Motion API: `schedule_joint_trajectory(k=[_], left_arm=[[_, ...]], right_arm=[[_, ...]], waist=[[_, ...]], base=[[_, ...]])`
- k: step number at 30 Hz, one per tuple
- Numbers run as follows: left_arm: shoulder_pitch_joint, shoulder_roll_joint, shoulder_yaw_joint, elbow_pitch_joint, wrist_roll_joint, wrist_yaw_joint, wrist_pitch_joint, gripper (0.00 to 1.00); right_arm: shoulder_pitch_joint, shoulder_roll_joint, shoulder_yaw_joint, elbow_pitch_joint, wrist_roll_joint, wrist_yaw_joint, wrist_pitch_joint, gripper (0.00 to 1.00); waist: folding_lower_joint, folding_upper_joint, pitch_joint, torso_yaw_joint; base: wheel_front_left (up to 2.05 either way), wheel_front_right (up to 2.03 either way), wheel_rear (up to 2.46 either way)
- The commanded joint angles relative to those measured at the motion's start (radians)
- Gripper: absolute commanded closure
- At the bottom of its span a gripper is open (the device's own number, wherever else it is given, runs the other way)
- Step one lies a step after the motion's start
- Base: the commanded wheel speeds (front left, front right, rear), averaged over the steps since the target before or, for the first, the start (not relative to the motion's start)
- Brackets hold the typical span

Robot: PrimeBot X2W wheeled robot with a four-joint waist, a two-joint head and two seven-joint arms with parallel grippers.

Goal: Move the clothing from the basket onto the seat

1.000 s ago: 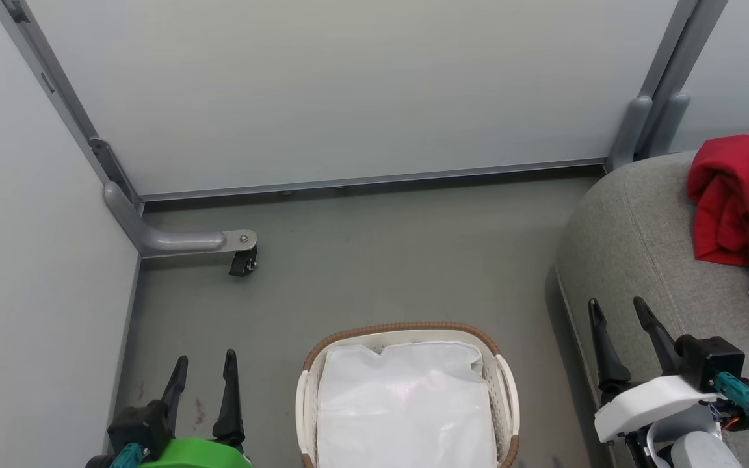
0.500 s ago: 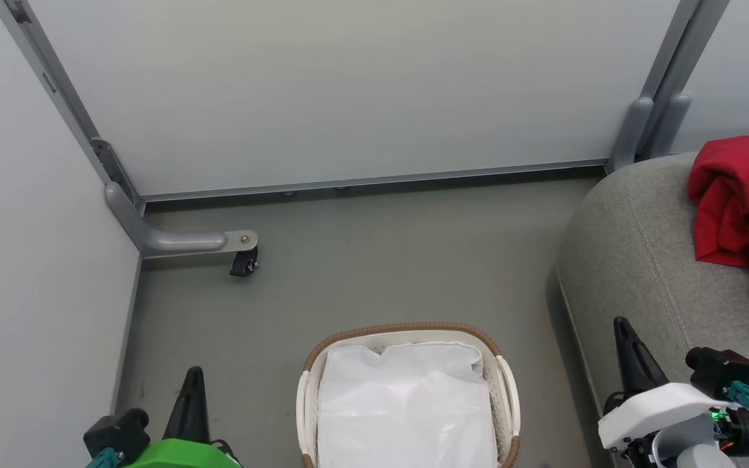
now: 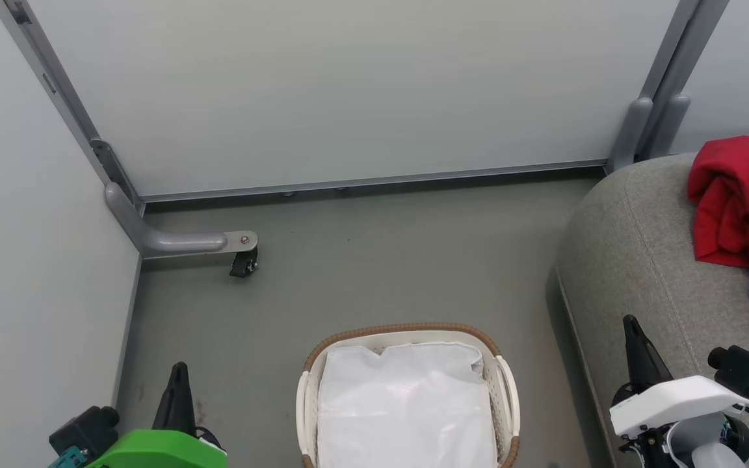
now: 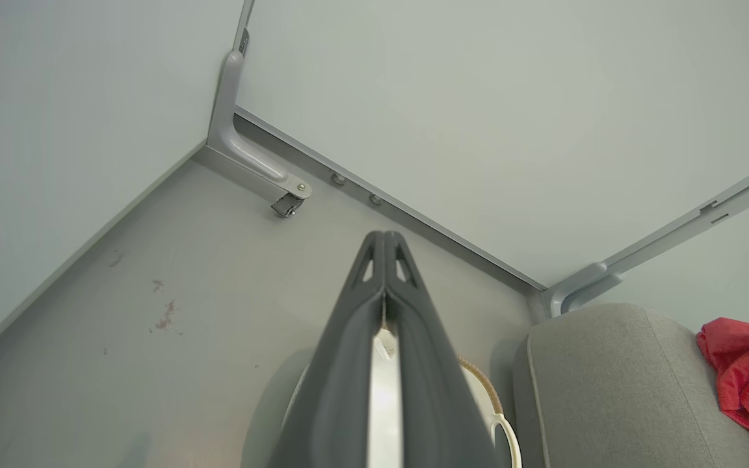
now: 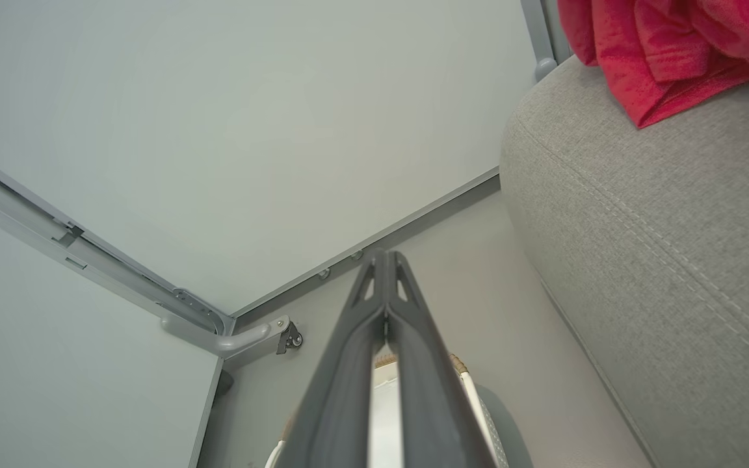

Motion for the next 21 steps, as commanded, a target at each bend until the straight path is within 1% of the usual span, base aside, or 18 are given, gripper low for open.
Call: schedule_joint_trajectory(k=[1,14,21], left_arm=[[-0.035,0.002,0.011,-0.017,-0.037,-0.006,0.007,1.00],[-0.053,0.002,0.045,-0.033,-0.216,-0.014,0.060,1.00],[-0.061,0.002,0.060,-0.039,-0.294,-0.016,0.082,1.00]], right_arm=[[-0.019,-0.006,-0.005,-0.020,0.038,0.000,0.008,1.00],[-0.024,-0.008,-0.018,-0.033,0.232,0.000,0.060,1.00],[-0.026,-0.008,-0.023,-0.039,0.316,0.000,0.083,1.00]], waist=[[0.0000,0.0000,0.000,0.000],[0.0000,0.0000,-0.001,-0.001],[0.0000,0.0000,-0.002,-0.002]], base=[[0.00,0.00,0.00],[0.00,0.00,0.00],[0.00,0.00,0.00]])
